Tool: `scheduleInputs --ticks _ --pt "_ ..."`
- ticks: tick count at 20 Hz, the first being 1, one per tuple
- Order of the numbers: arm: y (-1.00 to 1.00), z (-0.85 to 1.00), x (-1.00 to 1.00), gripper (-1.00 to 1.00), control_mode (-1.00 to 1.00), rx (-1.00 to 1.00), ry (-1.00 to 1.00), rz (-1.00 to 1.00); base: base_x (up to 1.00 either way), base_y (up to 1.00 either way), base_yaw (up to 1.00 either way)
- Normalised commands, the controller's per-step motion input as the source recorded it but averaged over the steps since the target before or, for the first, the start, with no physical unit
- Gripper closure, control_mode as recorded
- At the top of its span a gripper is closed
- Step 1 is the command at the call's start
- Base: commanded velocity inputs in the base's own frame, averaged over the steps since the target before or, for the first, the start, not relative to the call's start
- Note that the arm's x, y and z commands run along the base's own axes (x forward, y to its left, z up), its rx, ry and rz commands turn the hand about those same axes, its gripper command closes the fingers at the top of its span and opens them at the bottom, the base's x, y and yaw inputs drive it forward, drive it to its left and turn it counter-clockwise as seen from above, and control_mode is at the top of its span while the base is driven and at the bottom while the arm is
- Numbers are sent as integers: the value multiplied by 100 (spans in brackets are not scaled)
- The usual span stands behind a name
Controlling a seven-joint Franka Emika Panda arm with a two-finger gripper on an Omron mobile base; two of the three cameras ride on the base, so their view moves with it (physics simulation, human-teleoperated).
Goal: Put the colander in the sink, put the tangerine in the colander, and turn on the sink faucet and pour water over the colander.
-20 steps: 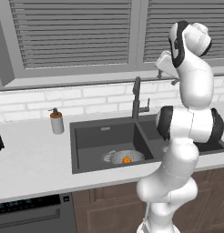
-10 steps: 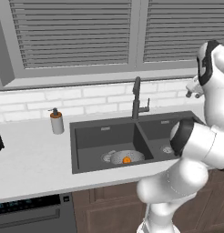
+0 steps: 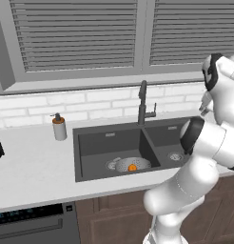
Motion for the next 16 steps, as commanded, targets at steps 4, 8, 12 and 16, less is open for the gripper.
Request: scheduleInputs --ticks 4,8,12,16 --pt "-19 -36 5 -100 -100 4 -49 78 0 0 0" --pt "4 -25 0 -100 -100 19 -44 30 0 0 0" --pt "-5 -23 0 -100 -100 46 -39 10 0 0 0" --pt "-32 0 32 -100 -100 38 -8 8 0 0 0"
